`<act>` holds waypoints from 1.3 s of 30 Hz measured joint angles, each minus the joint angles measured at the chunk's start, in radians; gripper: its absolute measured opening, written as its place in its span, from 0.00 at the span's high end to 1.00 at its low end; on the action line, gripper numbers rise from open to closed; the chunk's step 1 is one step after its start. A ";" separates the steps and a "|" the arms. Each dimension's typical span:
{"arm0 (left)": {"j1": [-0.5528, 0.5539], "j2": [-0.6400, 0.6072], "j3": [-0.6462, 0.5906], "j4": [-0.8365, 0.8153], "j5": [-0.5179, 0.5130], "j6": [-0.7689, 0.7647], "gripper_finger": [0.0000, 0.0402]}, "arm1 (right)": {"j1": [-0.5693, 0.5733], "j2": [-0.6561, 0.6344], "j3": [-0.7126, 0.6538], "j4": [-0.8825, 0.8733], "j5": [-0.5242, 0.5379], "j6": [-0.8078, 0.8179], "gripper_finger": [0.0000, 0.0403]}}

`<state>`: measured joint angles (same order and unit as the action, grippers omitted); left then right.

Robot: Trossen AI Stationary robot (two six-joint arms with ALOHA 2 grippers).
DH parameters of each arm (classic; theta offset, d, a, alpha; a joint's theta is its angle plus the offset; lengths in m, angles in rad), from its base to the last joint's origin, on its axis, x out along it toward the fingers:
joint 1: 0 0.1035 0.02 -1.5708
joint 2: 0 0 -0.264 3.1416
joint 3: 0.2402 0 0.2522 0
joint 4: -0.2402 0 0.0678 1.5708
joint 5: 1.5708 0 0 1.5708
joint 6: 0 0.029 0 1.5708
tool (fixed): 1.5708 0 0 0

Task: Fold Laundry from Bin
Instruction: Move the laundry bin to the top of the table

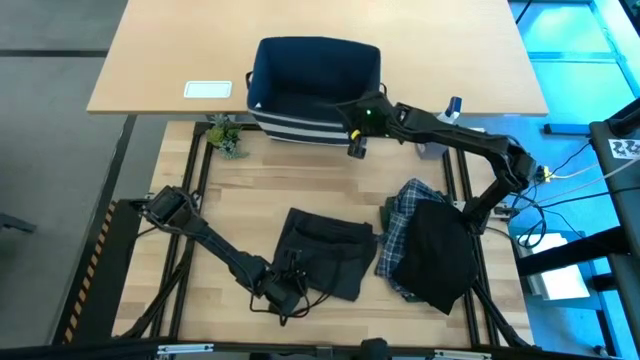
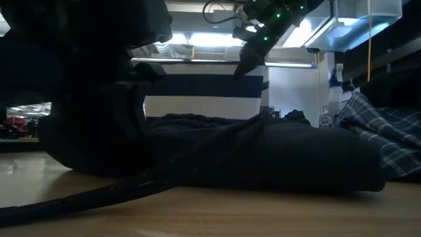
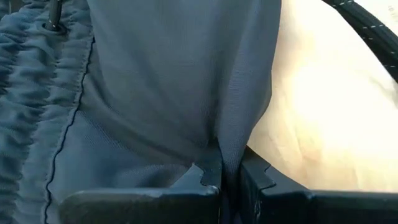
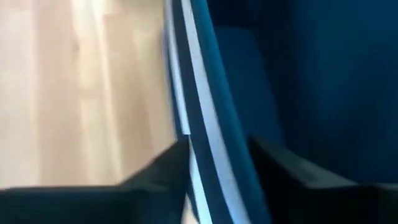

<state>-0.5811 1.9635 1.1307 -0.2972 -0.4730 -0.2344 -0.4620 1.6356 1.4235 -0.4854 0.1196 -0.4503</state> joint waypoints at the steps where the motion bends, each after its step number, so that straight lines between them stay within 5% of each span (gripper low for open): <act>1: -0.002 -0.001 0.000 0.000 0.006 -0.001 0.98 | 0.004 -0.001 0.000 -0.016 -0.002 0.000 0.61; 6: -0.019 -0.004 0.001 0.000 0.024 -0.012 0.98 | 0.043 -0.014 0.000 -0.107 -0.083 -0.001 0.96; 30: -0.116 -0.109 0.001 0.001 0.023 -0.106 0.98 | 0.491 -0.120 0.000 -0.313 -0.124 0.273 0.99; 39: -0.141 -0.110 0.053 -0.008 0.027 -0.099 0.98 | 0.555 -0.121 0.037 -0.366 0.020 0.310 0.77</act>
<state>-0.7217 1.8538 1.1838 -0.3048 -0.4463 -0.3335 0.0933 1.5150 1.4604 -0.8517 0.1398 -0.1407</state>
